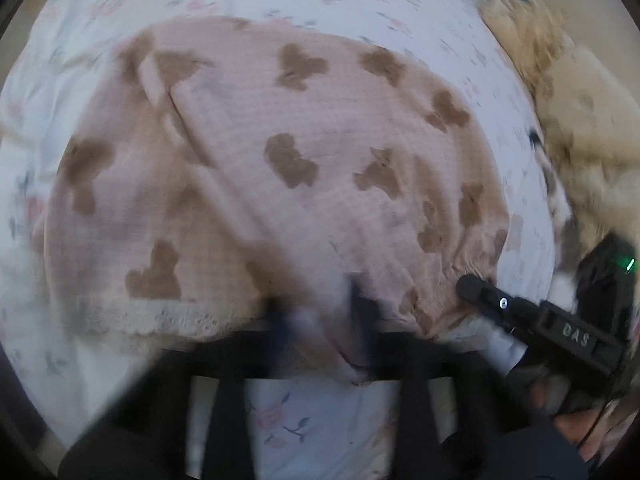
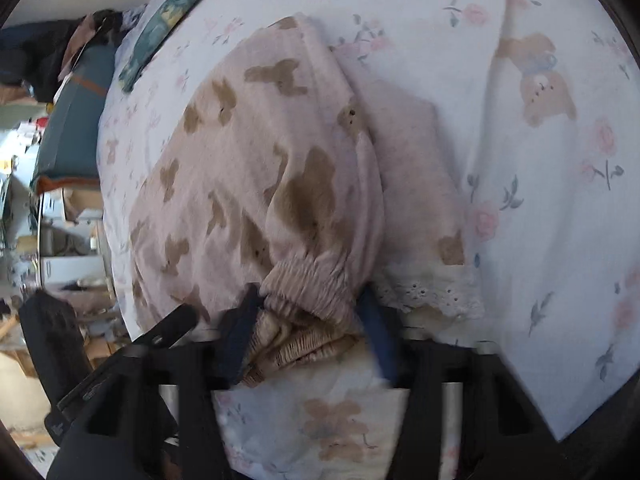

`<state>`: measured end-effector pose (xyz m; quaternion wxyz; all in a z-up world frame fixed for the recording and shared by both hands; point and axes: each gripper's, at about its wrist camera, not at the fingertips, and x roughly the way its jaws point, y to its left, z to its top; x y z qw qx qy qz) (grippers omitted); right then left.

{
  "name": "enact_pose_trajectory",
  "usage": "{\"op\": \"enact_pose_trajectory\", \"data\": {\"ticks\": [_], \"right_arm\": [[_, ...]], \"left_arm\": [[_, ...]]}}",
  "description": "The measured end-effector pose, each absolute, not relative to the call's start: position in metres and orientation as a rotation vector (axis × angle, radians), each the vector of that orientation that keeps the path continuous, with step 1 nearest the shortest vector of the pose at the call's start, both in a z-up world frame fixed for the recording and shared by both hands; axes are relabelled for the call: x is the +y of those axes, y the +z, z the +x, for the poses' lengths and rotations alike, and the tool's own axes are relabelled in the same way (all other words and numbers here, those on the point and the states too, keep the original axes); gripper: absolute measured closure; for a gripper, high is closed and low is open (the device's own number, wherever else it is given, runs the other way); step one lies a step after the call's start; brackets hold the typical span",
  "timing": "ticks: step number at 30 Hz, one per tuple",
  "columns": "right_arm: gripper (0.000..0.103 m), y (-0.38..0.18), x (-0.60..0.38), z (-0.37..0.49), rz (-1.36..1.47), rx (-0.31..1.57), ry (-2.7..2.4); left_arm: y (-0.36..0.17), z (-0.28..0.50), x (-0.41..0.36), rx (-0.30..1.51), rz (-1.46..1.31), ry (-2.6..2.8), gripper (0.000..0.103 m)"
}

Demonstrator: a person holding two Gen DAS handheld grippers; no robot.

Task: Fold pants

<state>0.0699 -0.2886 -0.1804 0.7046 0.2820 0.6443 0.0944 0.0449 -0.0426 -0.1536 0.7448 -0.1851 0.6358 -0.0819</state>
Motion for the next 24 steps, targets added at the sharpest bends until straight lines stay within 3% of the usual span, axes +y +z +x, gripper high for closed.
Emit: {"op": "enact_pose_trajectory", "data": {"ticks": [3, 8, 11, 14, 15, 17, 21, 23, 24], "right_arm": [[0.078, -0.164, -0.292, 0.067, 0.609, 1.382, 0.253], [0.079, -0.133, -0.287, 0.057, 0.701, 1.293, 0.403], [0.079, -0.137, -0.268, 0.051, 0.717, 1.333, 0.473], [0.069, -0.163, -0.254, 0.047, 0.660, 1.443, 0.406], [0.061, -0.176, -0.253, 0.046, 0.650, 1.502, 0.370], [0.055, -0.187, -0.257, 0.042, 0.627, 1.571, 0.310], [0.050, -0.171, -0.273, 0.042, 0.643, 1.560, 0.297], [0.047, -0.154, -0.283, 0.048, 0.634, 1.510, 0.284], [0.046, -0.144, -0.292, 0.054, 0.628, 1.475, 0.266]], "left_arm": [[-0.127, 0.044, -0.037, 1.314, -0.410, -0.225, 0.100], [-0.074, 0.055, -0.011, 1.254, -0.382, -0.266, 0.101], [-0.074, 0.063, 0.003, 1.305, -0.285, -0.245, 0.097], [-0.115, 0.062, 0.014, 1.466, -0.262, -0.150, 0.090], [-0.129, 0.058, 0.014, 1.508, -0.245, -0.124, 0.089], [-0.147, 0.050, 0.016, 1.547, -0.213, -0.079, 0.069], [-0.136, 0.054, 0.037, 1.482, -0.315, -0.028, 0.058], [-0.123, 0.059, 0.051, 1.407, -0.338, 0.012, 0.041], [-0.117, 0.063, 0.059, 1.371, -0.342, 0.039, 0.040]]}}
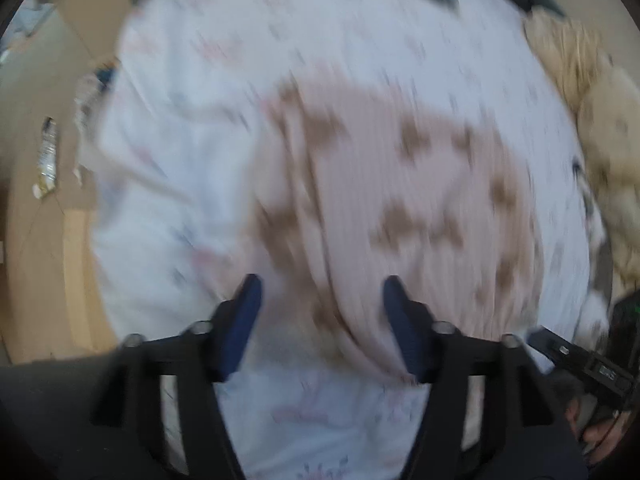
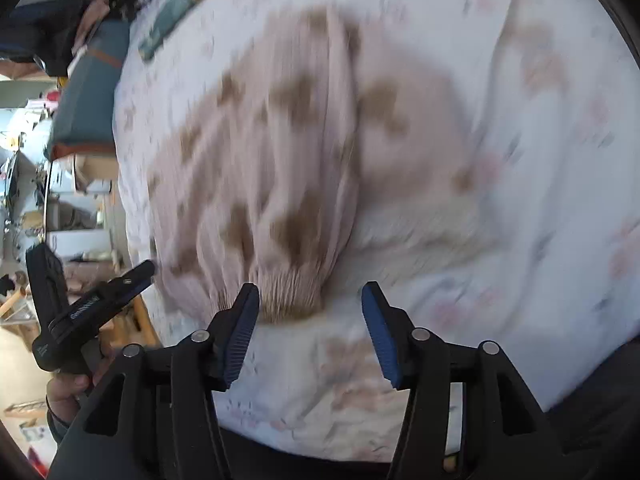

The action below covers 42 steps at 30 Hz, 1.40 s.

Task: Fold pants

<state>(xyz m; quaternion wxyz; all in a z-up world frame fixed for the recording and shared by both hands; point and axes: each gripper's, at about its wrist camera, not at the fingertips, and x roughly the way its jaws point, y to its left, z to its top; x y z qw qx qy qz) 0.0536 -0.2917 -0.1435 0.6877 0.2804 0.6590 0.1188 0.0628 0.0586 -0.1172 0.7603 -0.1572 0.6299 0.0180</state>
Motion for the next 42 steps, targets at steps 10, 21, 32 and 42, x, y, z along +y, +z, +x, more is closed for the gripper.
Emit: {"op": "enact_pose_trajectory", "data": {"ticks": [10, 21, 32, 42], "right_arm": [[0.049, -0.129, -0.286, 0.154, 0.471, 1.341, 0.385], [0.052, -0.188, -0.283, 0.200, 0.152, 1.462, 0.174], [0.039, -0.149, -0.327, 0.248, 0.325, 1.357, 0.360], [0.039, -0.187, -0.306, 0.261, 0.278, 1.423, 0.434]], "left_arm": [[-0.122, 0.123, 0.042, 1.285, -0.266, -0.043, 0.041], [-0.167, 0.137, 0.055, 1.453, -0.147, 0.172, 0.035], [-0.154, 0.184, 0.099, 1.387, -0.258, 0.122, 0.027], [-0.169, 0.216, 0.054, 1.366, -0.107, -0.080, 0.033]]}}
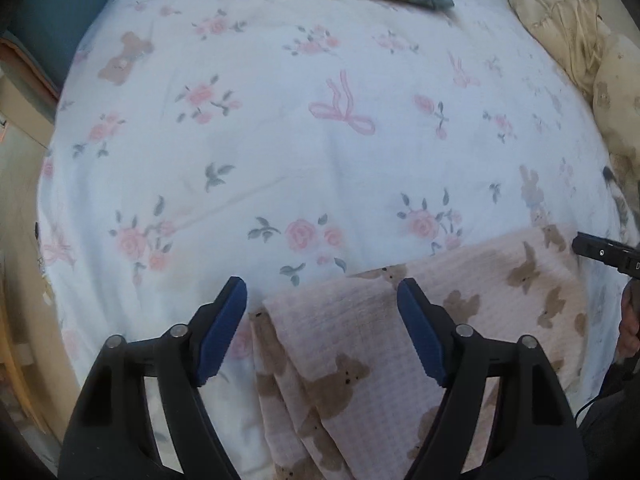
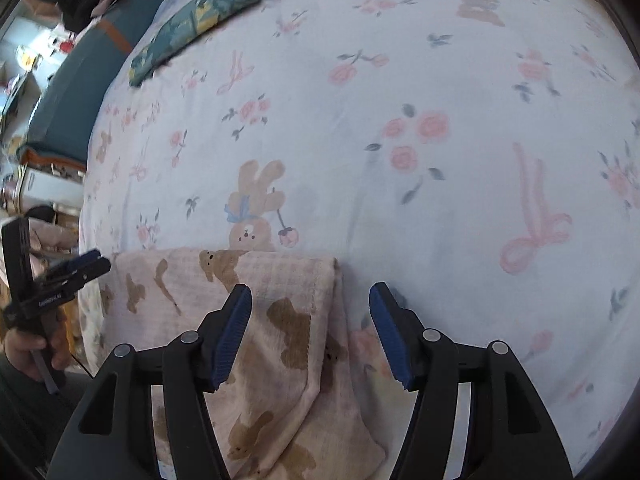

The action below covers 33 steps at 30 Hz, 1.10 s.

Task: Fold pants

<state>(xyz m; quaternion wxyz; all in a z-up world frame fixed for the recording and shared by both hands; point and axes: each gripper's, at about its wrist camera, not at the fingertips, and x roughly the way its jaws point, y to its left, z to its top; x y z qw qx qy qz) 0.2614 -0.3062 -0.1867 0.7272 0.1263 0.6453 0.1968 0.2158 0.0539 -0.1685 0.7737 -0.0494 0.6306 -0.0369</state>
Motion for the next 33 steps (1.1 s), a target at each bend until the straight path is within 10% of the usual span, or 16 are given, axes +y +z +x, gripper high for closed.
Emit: {"op": "enact_pose_trajectory", "data": {"ticks": [3, 5, 8, 18, 33], "right_arm": [[0.042, -0.193, -0.299, 0.263, 0.228, 1.428, 0.450], [0.052, -0.194, -0.295, 0.264, 0.222, 1.427, 0.486], [0.100, -0.193, -0.281, 0.266, 0.164, 1.443, 0.553], [0.101, -0.120, -0.293, 0.277, 0.129, 1.132, 0.526], [0.101, -0.070, -0.296, 0.194, -0.089, 1.052, 0.654]], "left_arm": [[-0.179, 0.214, 0.056, 1.413, -0.111, -0.107, 0.057], [-0.178, 0.214, 0.056, 1.435, -0.116, -0.150, 0.099], [-0.168, 0.215, 0.052, 1.416, -0.103, -0.170, 0.100], [-0.099, 0.241, 0.052, 1.085, 0.010, -0.190, 0.100], [-0.057, 0.160, 0.024, 1.053, 0.271, -0.390, 0.100]]}}
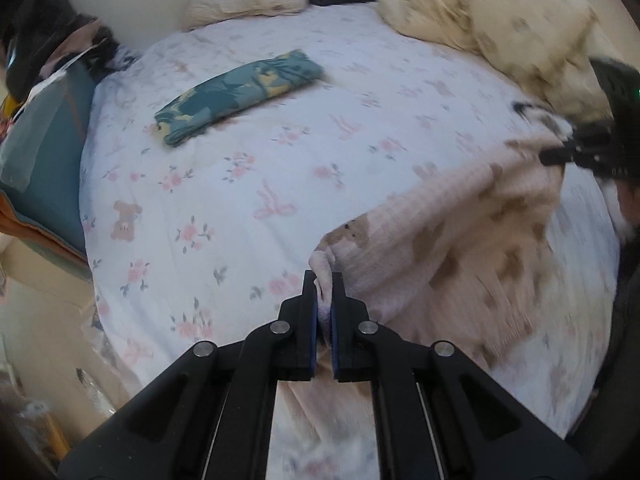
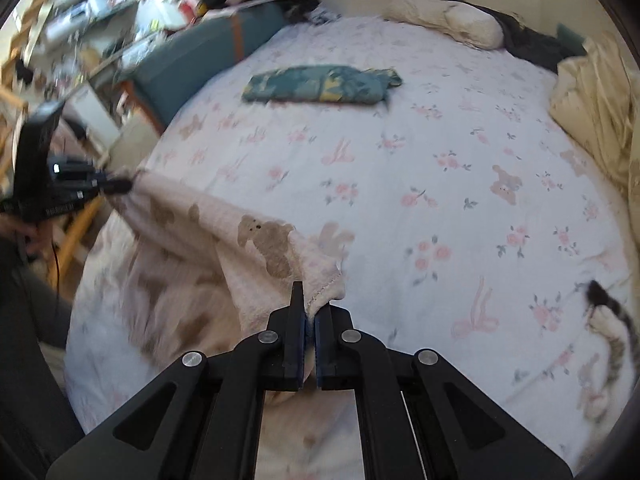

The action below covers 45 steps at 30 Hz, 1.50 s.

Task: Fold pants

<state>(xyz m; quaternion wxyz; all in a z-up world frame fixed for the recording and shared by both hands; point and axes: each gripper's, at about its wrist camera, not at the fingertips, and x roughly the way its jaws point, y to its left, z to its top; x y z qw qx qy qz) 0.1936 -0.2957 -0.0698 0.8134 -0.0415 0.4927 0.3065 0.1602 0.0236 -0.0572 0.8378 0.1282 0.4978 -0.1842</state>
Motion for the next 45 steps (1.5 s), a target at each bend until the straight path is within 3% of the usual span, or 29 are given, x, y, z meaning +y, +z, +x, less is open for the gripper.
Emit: {"op": "enact_pose_trajectory", "data": {"ticks": [7, 15, 16, 18, 19, 22, 26, 28, 34, 36, 38, 41, 45], "right_arm": [[0.101, -0.064, -0.292, 0.141, -0.191, 1.117, 0.680], [0.100, -0.122, -0.267, 0.088, -0.345, 1.382, 0.756], [0.099, -0.125, -0.266, 0.084, -0.377, 1.377, 0.744], [0.094, -0.124, -0.264, 0.077, -0.443, 1.360, 0.714], [0.092, -0.121, -0.265, 0.075, -0.441, 1.368, 0.714], [0.088, -0.105, -0.273, 0.071, -0.428, 1.386, 0.718], [0.085, -0.048, -0.276, 0.084, -0.203, 1.179, 0.696], [0.084, -0.041, -0.265, 0.091, -0.155, 1.125, 0.642], [0.085, -0.121, -0.208, 0.085, -0.258, 1.316, 0.607], [0.087, -0.148, -0.207, 0.083, -0.346, 1.364, 0.535], [0.087, -0.171, -0.224, 0.090, -0.412, 1.433, 0.414], [0.087, -0.172, -0.261, 0.103, -0.268, 1.505, 0.328], [0.079, -0.137, -0.312, 0.119, 0.040, 1.418, 0.232]], "left_arm": [[-0.047, 0.105, 0.007, 1.078, 0.452, -0.507, 0.100], [-0.111, 0.061, -0.012, 1.270, 0.659, -0.551, 0.095], [-0.116, 0.056, -0.013, 1.281, 0.687, -0.555, 0.093], [-0.121, 0.049, -0.010, 1.312, 0.721, -0.539, 0.073], [-0.122, 0.046, -0.007, 1.335, 0.725, -0.537, 0.054], [-0.102, 0.051, 0.007, 1.354, 0.602, -0.564, 0.050], [-0.052, 0.095, 0.015, 1.232, 0.163, -0.447, 0.050], [-0.056, 0.101, 0.002, 1.224, 0.098, -0.393, 0.051], [-0.148, 0.081, -0.047, 1.363, 0.211, -0.361, 0.054], [-0.167, 0.080, -0.040, 1.397, 0.206, -0.316, 0.048], [-0.167, 0.084, -0.029, 1.411, 0.178, -0.304, 0.040], [-0.160, 0.085, -0.004, 1.417, 0.200, -0.147, 0.041], [-0.142, 0.095, 0.052, 1.359, -0.059, 0.057, 0.035]]}}
